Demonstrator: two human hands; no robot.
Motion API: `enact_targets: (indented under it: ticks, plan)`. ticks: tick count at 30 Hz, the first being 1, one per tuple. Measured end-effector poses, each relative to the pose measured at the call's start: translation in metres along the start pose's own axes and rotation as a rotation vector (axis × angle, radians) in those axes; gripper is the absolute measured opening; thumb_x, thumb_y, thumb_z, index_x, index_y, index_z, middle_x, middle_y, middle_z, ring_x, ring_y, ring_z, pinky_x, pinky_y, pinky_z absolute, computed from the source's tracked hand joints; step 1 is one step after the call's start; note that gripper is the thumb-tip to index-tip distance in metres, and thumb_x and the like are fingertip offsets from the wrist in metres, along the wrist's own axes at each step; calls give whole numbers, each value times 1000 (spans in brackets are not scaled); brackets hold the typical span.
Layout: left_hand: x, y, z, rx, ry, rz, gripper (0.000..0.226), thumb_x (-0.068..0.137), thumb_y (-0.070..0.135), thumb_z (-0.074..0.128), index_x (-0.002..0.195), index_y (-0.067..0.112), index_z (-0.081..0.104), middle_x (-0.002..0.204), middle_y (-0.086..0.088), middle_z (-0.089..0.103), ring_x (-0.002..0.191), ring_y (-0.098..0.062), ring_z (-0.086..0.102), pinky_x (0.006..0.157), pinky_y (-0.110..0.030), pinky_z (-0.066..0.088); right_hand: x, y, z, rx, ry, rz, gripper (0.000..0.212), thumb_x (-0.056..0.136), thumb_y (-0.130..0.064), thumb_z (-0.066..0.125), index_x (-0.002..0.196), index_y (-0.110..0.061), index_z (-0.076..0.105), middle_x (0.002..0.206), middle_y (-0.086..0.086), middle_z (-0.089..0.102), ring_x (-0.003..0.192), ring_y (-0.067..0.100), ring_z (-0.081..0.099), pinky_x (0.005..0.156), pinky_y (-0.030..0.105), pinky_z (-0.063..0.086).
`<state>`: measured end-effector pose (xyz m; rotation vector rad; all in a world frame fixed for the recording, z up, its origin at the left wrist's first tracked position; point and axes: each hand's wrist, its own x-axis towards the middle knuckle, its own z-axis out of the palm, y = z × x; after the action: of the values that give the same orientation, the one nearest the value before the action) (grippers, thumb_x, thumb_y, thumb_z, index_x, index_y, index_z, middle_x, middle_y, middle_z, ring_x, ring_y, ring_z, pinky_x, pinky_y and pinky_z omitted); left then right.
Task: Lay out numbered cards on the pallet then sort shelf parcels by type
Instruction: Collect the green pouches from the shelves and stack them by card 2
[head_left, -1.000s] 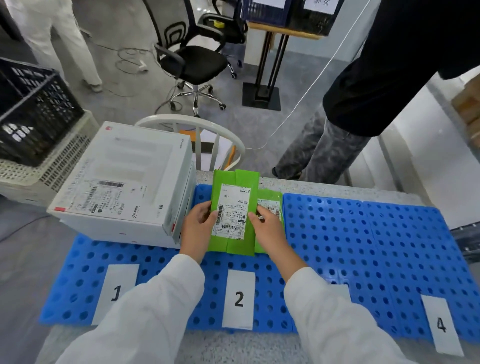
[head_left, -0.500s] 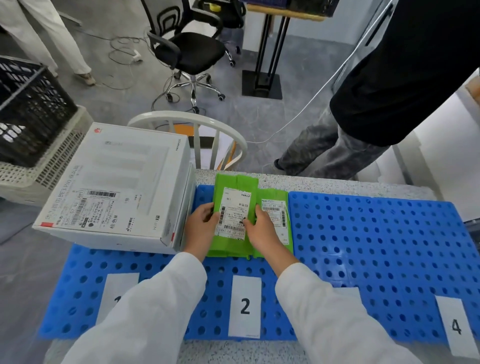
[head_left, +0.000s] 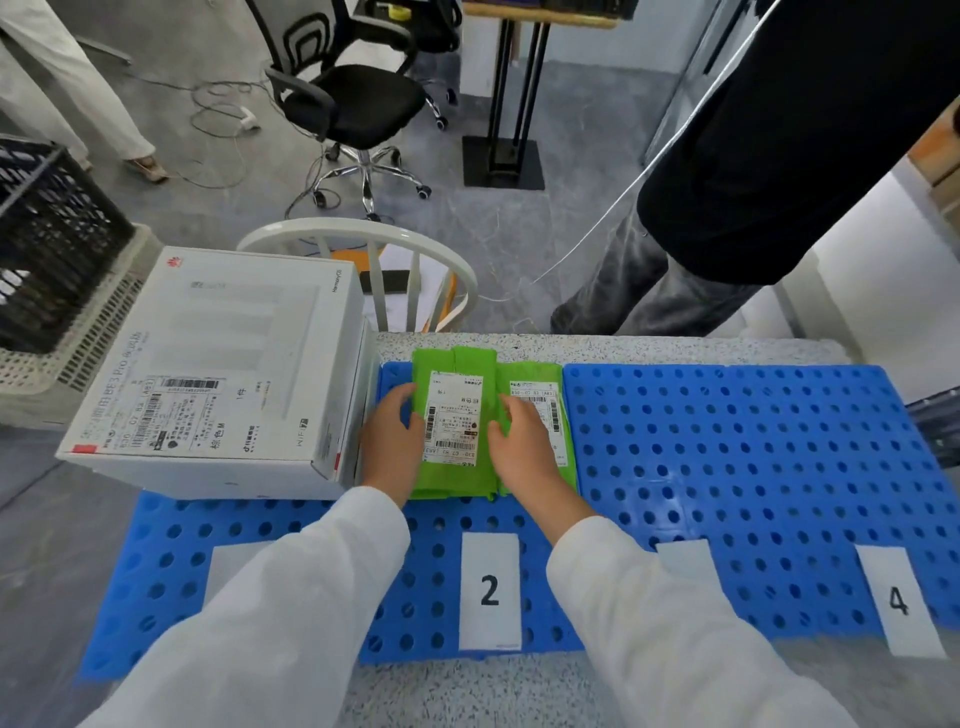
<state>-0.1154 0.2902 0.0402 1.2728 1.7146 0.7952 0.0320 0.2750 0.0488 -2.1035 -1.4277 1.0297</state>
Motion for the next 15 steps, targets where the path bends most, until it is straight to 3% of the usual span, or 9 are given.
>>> enact_targets:
  ticks: [2,5,9,15]
  plan:
    - [-10,20,2,80,-81,150,37,95,3,49,127,22,57,125,5,58,106,-17,59,83,-19,47,-7,-1,-18,-52,-12,-52,46,101,-20,45,145,-12,36,148,5,36,133,20,40,106,29,35]
    - [-23,54,13,236,-253,376,39,94,5,51,129,21,57,137,3,53,130,-14,45,105,-21,32,-16,-4,-54,-148,-43,-102,47,101,-27,45,145,-12,37,147,7,37,132,22,41,102,29,35]
    - [-40,111,19,448,-377,547,40,95,11,49,132,24,54,142,5,49,129,-14,46,101,-22,34,-46,-9,-117,-242,-54,-180,50,100,-35,46,145,-13,38,147,5,37,132,21,41,107,32,34]
    - [-91,203,37,755,-551,773,38,93,26,49,131,30,48,132,8,52,115,-18,53,95,-39,46,-118,10,-221,-382,179,-221,44,99,-36,46,140,-20,44,135,-2,44,115,18,52,89,33,46]
